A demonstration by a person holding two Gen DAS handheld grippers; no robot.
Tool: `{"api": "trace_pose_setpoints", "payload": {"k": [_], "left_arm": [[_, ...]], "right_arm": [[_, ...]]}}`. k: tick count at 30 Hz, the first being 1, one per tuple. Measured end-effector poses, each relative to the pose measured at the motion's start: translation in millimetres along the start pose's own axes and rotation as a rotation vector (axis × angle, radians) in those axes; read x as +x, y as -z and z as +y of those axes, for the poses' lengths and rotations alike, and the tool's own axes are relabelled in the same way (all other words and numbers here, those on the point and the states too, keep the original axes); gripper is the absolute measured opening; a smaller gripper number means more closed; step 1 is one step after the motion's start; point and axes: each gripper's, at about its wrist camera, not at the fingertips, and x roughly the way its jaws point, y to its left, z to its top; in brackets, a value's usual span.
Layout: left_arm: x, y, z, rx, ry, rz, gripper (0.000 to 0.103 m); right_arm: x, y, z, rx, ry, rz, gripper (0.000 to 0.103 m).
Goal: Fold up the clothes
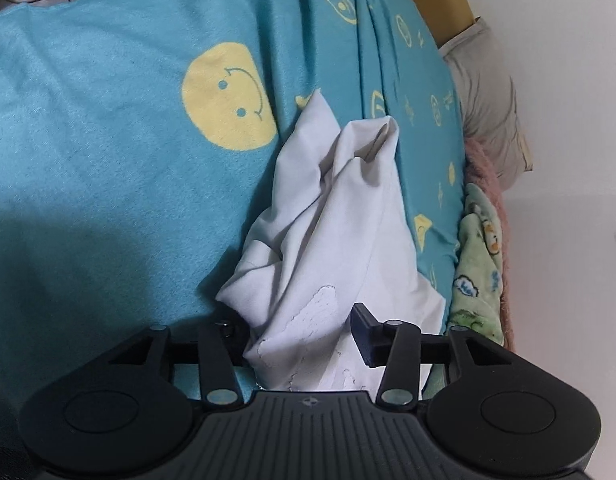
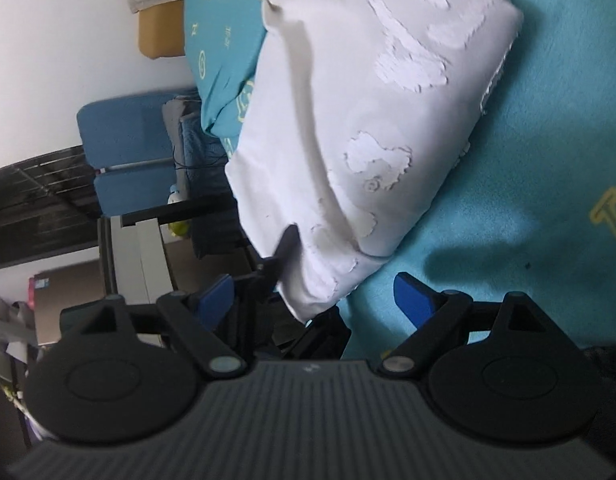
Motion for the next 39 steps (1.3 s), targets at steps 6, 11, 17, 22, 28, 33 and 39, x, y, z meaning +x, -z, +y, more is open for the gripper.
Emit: {"api": "trace_pose_setpoints", "payload": {"k": [6,11,17,22,28,33,39], "left_arm": [[-9.2,-3.3,-15.1,0.054,0.120,-0.083,0.019],[-11.5,-1.5,-22.9,0.049,0.219,-0.094,0.019],[-10.4,-1.1,-27.1,0.067,0.206,-0.084,0.018],[-21.6,1.7,-33.3,0.053,0.240,-0.069,0.019],[-69.7,8.6,-53.6,0.032,0.319,-0.020,0.018],[-101.7,26.1,-114.1,0.143,0.287,0.067,0.018],[-74.6,69.8,-205.7,0.297,0.200,0.145,0.019]], "right_arm": [[-13.6,-14.3,-5.2,0.044,0.050,-0.158,0.087],[-40.3,-19.8,-10.6,0.060,0.052,-0.318,0.062],[-47.1,-23.7,-8.7,0.020,0.075,-0.387,0.037],[-58.4,-15.8,3.0,-0.070,0.071,-0.416,0.020],[-106.0,9.3,42.5,-0.178,0.006,-0.448,0.019],[-159.4,23.4,59.5,-0.221,-0.042,-0.469,0.019],[-225.4,2.1,64.0,-0.206,-0.050,-0.537,0.019]]}}
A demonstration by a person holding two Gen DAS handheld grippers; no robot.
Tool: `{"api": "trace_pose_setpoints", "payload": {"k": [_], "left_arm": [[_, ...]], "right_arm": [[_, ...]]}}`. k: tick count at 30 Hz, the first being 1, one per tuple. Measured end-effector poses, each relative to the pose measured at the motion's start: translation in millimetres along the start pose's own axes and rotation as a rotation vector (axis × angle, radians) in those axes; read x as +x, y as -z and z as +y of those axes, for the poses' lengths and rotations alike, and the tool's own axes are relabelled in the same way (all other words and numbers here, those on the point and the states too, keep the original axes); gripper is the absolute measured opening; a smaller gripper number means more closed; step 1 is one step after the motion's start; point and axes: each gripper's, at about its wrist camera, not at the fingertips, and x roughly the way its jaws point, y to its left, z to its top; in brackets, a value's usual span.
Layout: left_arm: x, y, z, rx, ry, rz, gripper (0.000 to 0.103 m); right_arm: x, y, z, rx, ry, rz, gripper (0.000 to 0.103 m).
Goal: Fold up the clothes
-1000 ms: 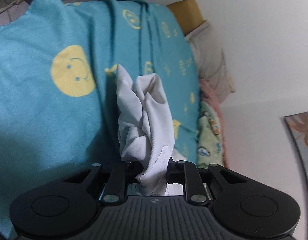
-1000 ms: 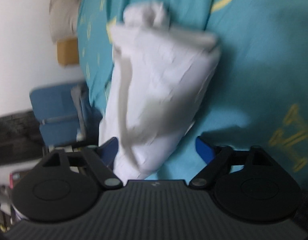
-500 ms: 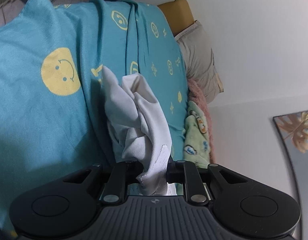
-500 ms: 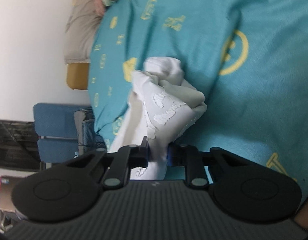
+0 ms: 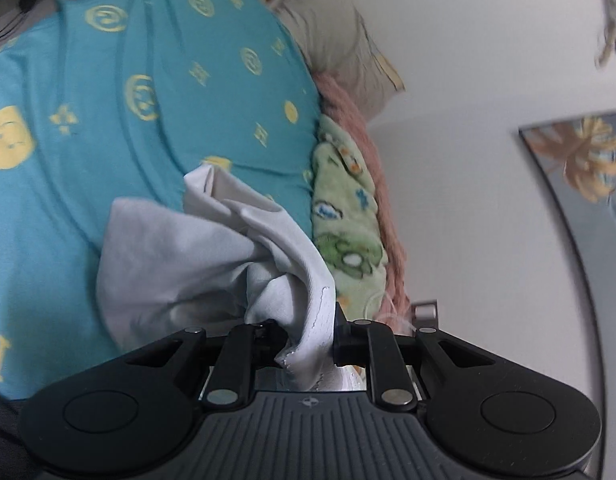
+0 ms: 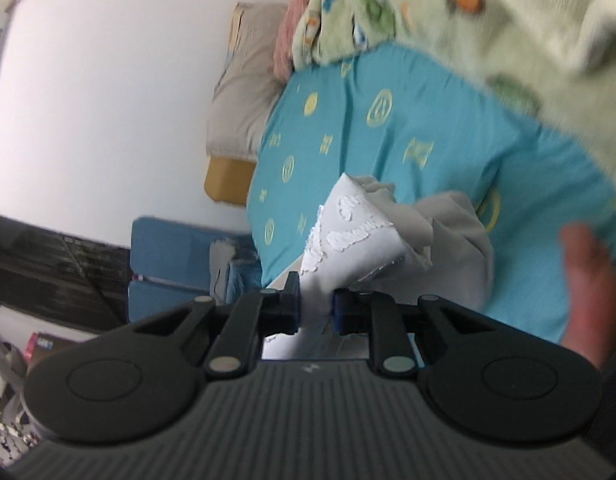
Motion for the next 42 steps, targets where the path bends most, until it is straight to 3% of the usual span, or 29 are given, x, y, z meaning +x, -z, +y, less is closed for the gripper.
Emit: {"api": "trace_pose_setpoints", "payload": {"k": [7,11,14,18,20,24,27,30,33,35,38,40,41,42], "left_arm": [[109.6,25.9,-116.9,0.145,0.045,0.087,0.019],[183.0,32.2,-205.1,0.277,0.191,0.146,0.019],[230.5,40.8,-266.1,0.380,0.257,0.157,0.019],[299.5,59.1,-304.7,0.429,0.315,0.178,0.023],[327.8,71.9,-291.6,0.439,0.321,0.223,0.024],[367.1,106.7,-224.3,0.501,0.226,0.322,0.024],[384.3,121.9,-174.2,0.531,0.175,0.399,0.024],[398.0,119.1,-143.1,0.559,0.138,0.427,0.030],[386.1,119.4,-138.8,0.634,0.117,0.417,0.037],[370.5,123.9,-153.9,0.723,0.094,0.402,0.063],[333.3,131.0,-176.9,0.817,0.079,0.352,0.088],[307.9,134.8,-187.5,0.875,0.074,0.315,0.091],[293.9,138.2,-194.5,0.908,0.063,0.292,0.098],[279.1,141.5,-199.7,0.940,0.053,0.263,0.101]], "right_arm": [[-45.7,-112.4,19.9,-0.088,0.042,-0.220,0.019],[-75.5,-191.2,49.3,-0.196,0.055,-0.380,0.019],[-93.2,-238.3,65.1,-0.297,0.072,-0.484,0.018],[-106.5,-276.8,71.7,-0.406,0.132,-0.603,0.018],[-102.7,-277.8,54.0,-0.429,0.191,-0.609,0.019],[-89.0,-266.4,2.8,-0.430,0.332,-0.538,0.019],[-73.6,-244.7,-46.5,-0.377,0.436,-0.429,0.019],[-66.4,-223.3,-68.4,-0.372,0.473,-0.394,0.019],[-64.6,-212.4,-59.2,-0.393,0.518,-0.410,0.020],[-65.4,-217.1,-51.9,-0.368,0.550,-0.398,0.021],[-73.0,-206.1,-43.0,-0.367,0.600,-0.383,0.022],[-83.6,-195.5,-35.1,-0.391,0.627,-0.386,0.028],[-90.1,-189.8,-30.4,-0.406,0.625,-0.389,0.046],[-98.2,-182.7,-25.1,-0.420,0.615,-0.401,0.074]]}}
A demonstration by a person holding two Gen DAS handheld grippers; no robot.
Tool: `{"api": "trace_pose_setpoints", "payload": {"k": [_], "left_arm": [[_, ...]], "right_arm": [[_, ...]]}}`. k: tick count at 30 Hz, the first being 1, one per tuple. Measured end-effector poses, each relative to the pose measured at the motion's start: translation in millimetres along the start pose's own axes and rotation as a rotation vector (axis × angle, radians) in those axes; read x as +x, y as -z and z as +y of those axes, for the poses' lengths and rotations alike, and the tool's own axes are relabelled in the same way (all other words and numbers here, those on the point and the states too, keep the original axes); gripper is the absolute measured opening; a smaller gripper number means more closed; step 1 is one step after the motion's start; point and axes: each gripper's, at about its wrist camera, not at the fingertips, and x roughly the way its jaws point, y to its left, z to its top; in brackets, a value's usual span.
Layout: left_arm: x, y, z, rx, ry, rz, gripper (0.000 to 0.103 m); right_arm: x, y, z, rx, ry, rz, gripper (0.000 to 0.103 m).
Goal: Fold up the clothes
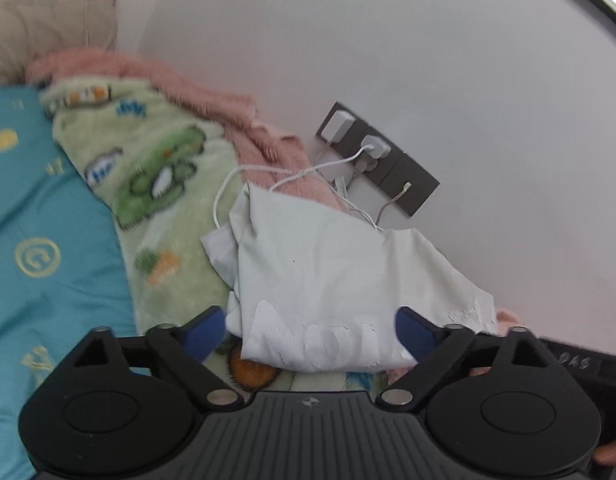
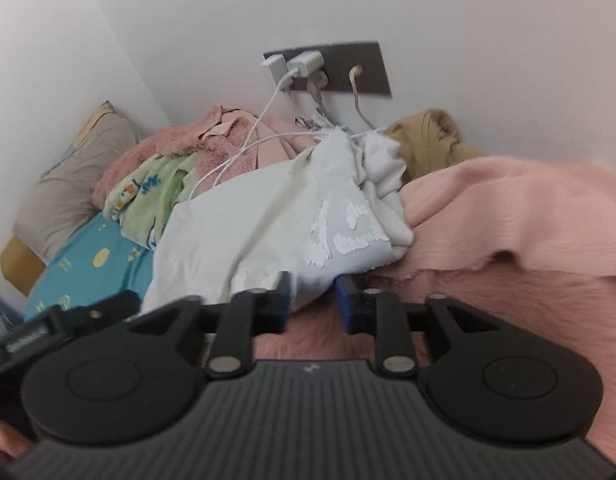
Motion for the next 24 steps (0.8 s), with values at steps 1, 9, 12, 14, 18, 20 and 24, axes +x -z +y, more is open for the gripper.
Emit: {"api": "trace_pose_setpoints", "payload": {"k": [1,9,12,14,18,20,24], "left_arm": [[-15.2,1.5,-8.4,0.029,-0.018,-0.025,0.103],[-136.5,32.5,-76.4,0.200,-0.093,-0.199,0.103],[-175.1,54.0,-94.8,0.247,-0.129,-0.252,0.103],[-197.4,71.0,-102.7,0.268,-0.139,-0.286,0.103],[-228.3,107.0,-113.1,0.281,-0.182,-0.333,0.103],[-241.5,125.2,-117.0,0.294,-0.198,-0.348,0.103],[-262.1,158.0,-122.5,0.323,-0.229,-0.388,0.103]], "right_arm": [[-12.2,1.5,0.6,-0.007,-0.010,-0.018,0.086],[-113.2,21.9,17.6,-0.146,-0.061,-0.144,0.090],[-149.2,35.0,21.9,-0.186,-0.085,-0.180,0.090],[-171.9,46.3,23.4,-0.208,-0.107,-0.205,0.090],[-208.8,73.5,23.9,-0.252,-0.142,-0.258,0.090],[-223.1,88.2,24.7,-0.275,-0.158,-0.282,0.090],[-243.7,118.6,29.5,-0.329,-0.184,-0.337,0.090]]}}
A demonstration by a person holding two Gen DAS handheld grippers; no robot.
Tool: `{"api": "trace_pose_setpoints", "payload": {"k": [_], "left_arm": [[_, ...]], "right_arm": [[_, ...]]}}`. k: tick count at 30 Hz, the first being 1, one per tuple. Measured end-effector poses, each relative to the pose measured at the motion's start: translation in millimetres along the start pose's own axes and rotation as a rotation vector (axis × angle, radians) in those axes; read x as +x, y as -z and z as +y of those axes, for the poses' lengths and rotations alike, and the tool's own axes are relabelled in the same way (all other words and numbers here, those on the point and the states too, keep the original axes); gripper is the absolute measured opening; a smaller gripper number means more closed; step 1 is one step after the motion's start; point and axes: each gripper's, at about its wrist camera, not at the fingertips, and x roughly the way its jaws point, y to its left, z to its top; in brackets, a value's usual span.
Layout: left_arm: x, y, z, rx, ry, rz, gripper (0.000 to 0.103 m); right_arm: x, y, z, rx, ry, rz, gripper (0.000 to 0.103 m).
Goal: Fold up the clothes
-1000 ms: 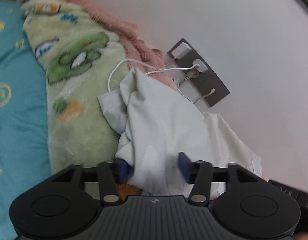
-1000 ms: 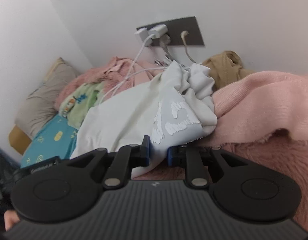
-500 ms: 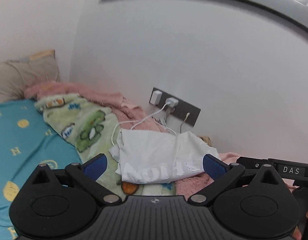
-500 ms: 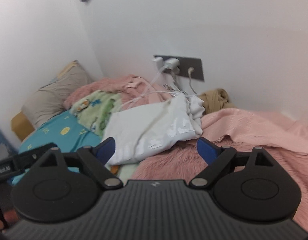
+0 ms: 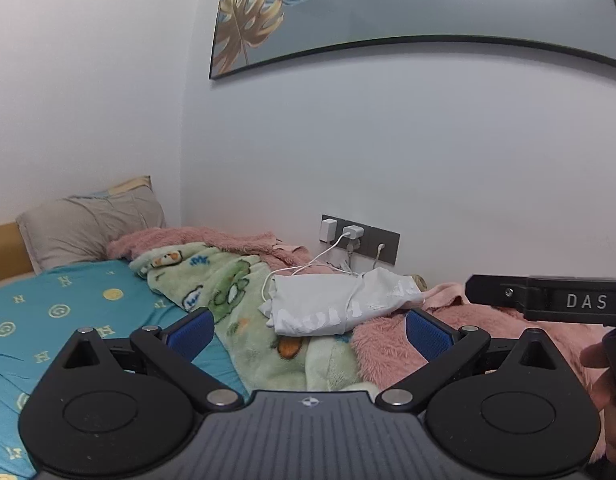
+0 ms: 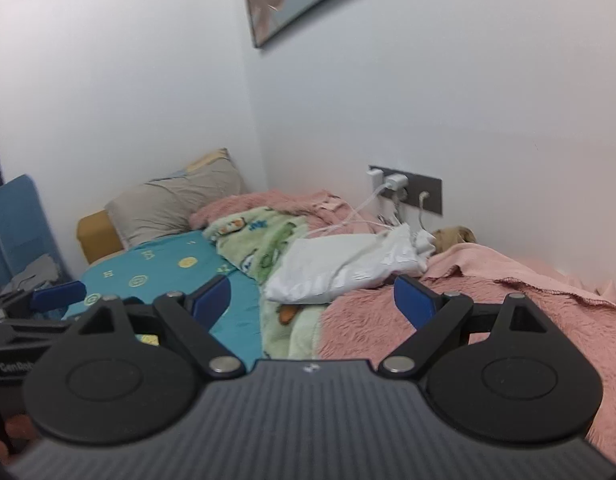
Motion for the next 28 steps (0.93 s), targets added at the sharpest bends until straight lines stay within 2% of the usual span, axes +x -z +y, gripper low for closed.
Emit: {"api": "trace_pose_setpoints", "payload": {"k": [8,21,28], "left_arm": [[-35.4,29.1,1.4,0.006,-0.072,-0.035,0.103],[-50.5,33.5,5.4,-0.026,-0.078,-0.066,0.103],[-48.5,34.9,7.2,-0.030,-0.088,-0.051,0.103]], "right_arm": [[-17.1,32.0,10.3,-0.039,0.009,-0.055,0.090],[-20.0,43.9,17.3,-0.065,0.024,-0.066,0.090],[-18.3,45.2,21.3,-0.085,0.036,-0.068,0.090]]}}
